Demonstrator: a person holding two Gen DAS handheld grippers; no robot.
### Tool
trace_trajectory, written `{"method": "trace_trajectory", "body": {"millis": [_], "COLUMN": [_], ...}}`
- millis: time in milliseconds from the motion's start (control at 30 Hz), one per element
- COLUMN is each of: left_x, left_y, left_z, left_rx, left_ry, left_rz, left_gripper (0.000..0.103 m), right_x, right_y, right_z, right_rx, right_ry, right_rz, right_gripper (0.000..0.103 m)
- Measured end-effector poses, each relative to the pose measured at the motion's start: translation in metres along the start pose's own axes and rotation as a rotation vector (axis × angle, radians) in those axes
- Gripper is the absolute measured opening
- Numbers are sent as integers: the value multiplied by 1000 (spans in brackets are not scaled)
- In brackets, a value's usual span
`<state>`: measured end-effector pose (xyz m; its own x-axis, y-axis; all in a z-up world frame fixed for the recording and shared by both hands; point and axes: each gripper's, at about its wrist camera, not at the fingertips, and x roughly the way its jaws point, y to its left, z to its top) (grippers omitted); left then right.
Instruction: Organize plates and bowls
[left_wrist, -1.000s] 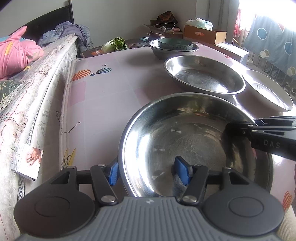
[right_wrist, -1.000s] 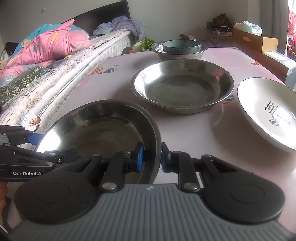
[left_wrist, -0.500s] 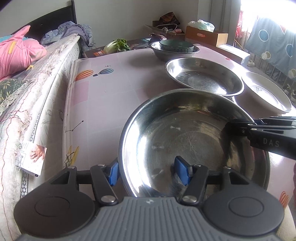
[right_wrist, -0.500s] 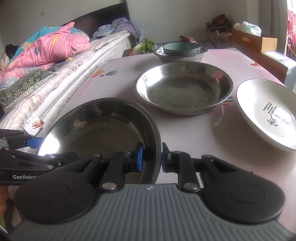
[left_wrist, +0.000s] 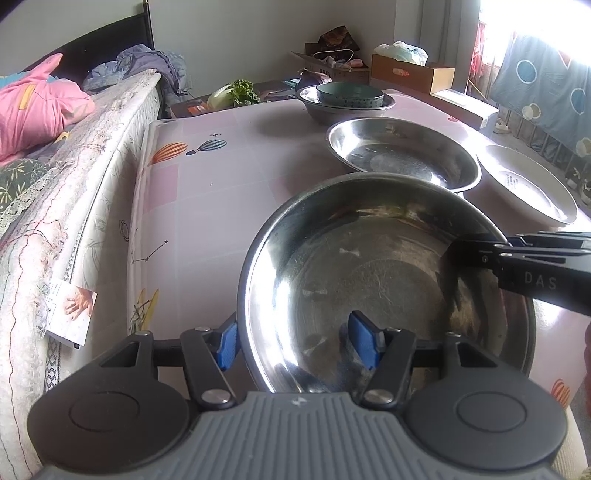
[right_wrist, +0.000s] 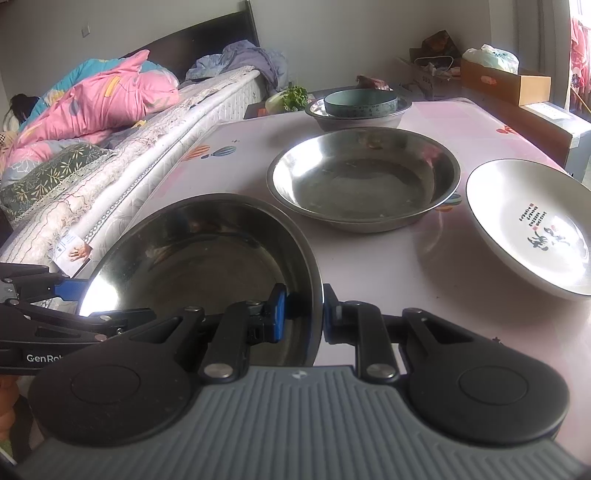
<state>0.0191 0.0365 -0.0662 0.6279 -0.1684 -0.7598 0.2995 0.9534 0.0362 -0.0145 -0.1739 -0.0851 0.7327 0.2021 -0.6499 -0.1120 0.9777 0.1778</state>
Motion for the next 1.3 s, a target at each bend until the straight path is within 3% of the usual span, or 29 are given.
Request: {"method": "trace_trajectory", "body": {"millis": [1300], "left_x": [6], "left_y": [-16], "left_z": [-9], "left_rx": [29], "left_ry": [25], "left_rz": [-10], "left_gripper": [62], "right_x": [3], "right_y": [-12], "right_z": [-14], "right_rx": [32], "right_ry": [22], "right_rz": [-12], "right_gripper": [19]}}
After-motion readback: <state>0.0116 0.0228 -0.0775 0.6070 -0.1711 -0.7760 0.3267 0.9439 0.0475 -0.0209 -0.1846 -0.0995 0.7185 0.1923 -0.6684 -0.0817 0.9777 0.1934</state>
